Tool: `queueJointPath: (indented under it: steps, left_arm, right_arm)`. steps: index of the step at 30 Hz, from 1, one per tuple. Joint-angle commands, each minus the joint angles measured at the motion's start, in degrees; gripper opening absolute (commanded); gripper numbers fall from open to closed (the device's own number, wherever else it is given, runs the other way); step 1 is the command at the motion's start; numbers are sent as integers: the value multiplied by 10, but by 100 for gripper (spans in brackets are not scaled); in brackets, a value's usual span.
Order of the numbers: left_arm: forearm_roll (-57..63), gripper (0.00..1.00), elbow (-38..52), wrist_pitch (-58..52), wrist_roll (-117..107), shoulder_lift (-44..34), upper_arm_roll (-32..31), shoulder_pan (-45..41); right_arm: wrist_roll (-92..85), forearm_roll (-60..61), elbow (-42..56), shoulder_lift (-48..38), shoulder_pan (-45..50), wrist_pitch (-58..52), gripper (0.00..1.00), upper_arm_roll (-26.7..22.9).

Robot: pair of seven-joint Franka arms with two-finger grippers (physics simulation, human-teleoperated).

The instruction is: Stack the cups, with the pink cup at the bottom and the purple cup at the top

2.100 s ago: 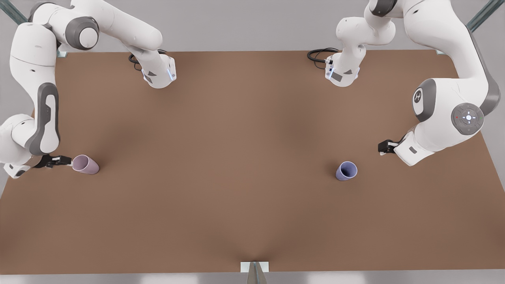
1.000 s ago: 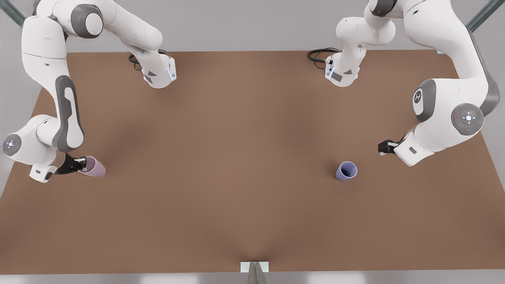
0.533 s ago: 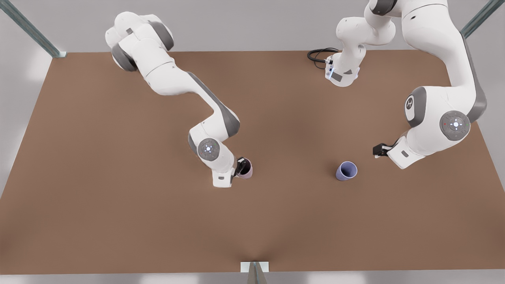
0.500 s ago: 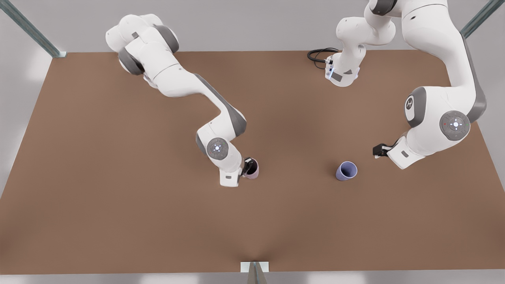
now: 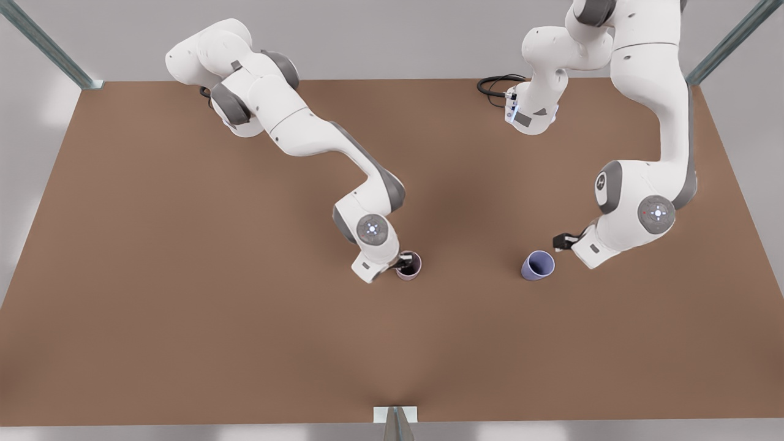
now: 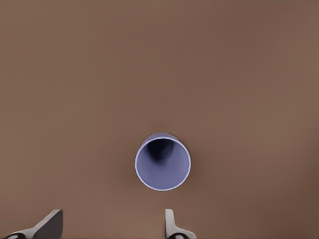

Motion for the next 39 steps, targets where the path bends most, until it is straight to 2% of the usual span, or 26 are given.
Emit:
queueJointPath:
  steps: [1, 6, 8, 9, 10, 11, 12, 13, 14, 15, 16, 17, 18, 19, 25, 26, 27, 30, 34, 39]
  left_arm:
    - [-19, 100, -19, 156, 2, 6, -1, 0]
    - [-19, 100, -20, 161, 3, 25, -1, 0]
    - [-19, 100, -20, 161, 3, 34, -1, 0]
    - [-19, 100, -21, 160, 3, 38, -1, 0]
    - [-20, 100, -21, 159, 3, 46, -1, 0]
    - [-19, 100, -22, 157, 3, 51, -1, 0]
    - [-20, 100, -27, 159, 3, 55, -1, 0]
    - [-20, 100, -28, 159, 3, 60, -1, 0]
    - [-20, 100, -29, 159, 3, 65, -1, 0]
    - [-20, 100, -42, 165, 3, 66, -1, 0]
    - [-20, 100, -50, 172, 3, 69, -1, 0]
    - [-20, 100, -57, 177, 3, 70, -1, 0]
    - [-20, 100, -65, 189, 3, 70, -1, 0]
    - [-20, 100, -78, 209, 4, 71, -1, 0]
    - [-20, 100, -83, 217, 3, 93, -4, 0]
    - [-20, 92, -83, 217, 3, 96, -5, 0]
    - [-20, 80, -83, 217, 3, 98, -5, 0]
    - [-20, 63, -82, 220, 3, 104, -11, -1]
    - [-20, 55, -82, 220, 3, 105, -12, -1]
    - [-20, 35, -81, 219, 1, 105, -13, -1]
  right_arm:
    - [288, 6, -1, -4, -1, 0, 58, -1]
    - [285, 37, -44, -77, -12, -8, 58, -1]
    - [258, 38, -105, -164, -37, -15, 60, 0]
    - [195, 38, -149, -231, -72, -47, 64, -1]
    - [134, 35, -170, -281, -89, -95, 74, -24]
    - [113, 33, -174, -308, -90, -131, 92, -58]
    - [41, 32, -240, -381, -142, -144, 100, -69]
    - [-53, 25, -320, -459, -193, -141, 100, -68]
    - [-123, -37, -319, -485, -232, -176, 100, -68]
    - [-152, -52, -287, -487, -271, -222, 100, -70]
    - [-281, -53, -258, -483, -321, -274, 100, -70]
    - [-364, -60, -190, -438, -327, -310, 100, -92]
    - [-367, -61, -174, -419, -351, -308, 100, -89]
    - [-369, -60, -229, -459, -367, -257, 100, -84]
    - [-416, -52, -205, -416, -357, -233, 100, -84]
    - [-416, -51, -197, -425, -359, -241, 100, -84]
    - [-419, -52, -195, -425, -358, -242, 100, -84]
    - [-421, -52, -195, -426, -359, -243, 100, -84]
    - [-421, -52, -186, -425, -359, -246, 100, -84]
    - [-421, -55, -185, -428, -361, -241, 100, -87]
